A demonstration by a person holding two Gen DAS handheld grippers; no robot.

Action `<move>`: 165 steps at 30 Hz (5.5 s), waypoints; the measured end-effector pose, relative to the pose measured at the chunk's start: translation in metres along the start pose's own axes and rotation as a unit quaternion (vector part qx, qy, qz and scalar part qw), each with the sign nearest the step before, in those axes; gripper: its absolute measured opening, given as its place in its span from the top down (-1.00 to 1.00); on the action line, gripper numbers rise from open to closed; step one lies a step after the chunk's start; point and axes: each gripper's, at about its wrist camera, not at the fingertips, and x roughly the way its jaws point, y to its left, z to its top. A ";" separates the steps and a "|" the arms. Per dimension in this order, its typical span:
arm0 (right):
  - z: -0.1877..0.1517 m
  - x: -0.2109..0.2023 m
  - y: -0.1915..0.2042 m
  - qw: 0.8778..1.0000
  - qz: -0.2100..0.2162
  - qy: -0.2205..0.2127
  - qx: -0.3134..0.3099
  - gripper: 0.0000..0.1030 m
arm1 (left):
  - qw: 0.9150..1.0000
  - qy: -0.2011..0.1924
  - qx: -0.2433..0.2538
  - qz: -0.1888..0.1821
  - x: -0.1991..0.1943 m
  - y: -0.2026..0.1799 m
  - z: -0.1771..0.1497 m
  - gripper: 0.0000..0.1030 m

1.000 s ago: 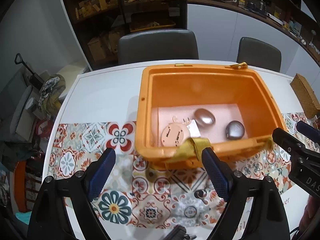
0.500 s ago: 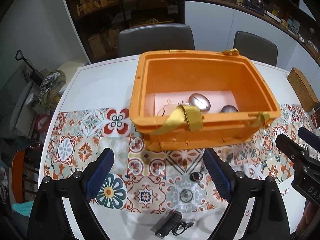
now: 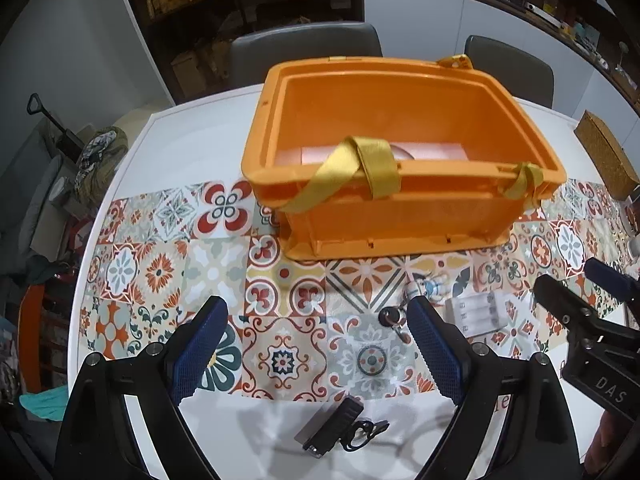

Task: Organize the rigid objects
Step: 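Withdraw both grippers from the orange crate back over the table, then lower the right gripper onto the white battery charger and grasp it, then lower the left gripper onto the black USB device and grasp it, then carry the black device with the left gripper while the right carries the white charger to the crate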

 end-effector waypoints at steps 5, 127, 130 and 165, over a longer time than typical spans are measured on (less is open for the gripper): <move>-0.010 0.015 0.002 1.000 0.004 0.021 -0.002 -0.58 | 1.000 0.017 0.000 0.007 0.011 0.000 -0.010 -0.78; -0.091 0.055 0.030 0.992 -0.002 0.122 -0.031 -0.50 | 0.987 0.118 -0.002 -0.109 0.076 0.001 -0.097 0.36; -0.091 0.052 0.032 0.992 -0.002 0.119 -0.034 -0.50 | 0.988 0.108 -0.001 -0.106 0.070 0.003 -0.096 0.37; -0.051 -0.007 0.027 0.999 0.013 0.036 -0.026 -0.50 | 0.993 -0.018 0.013 -0.118 -0.010 0.000 -0.049 0.59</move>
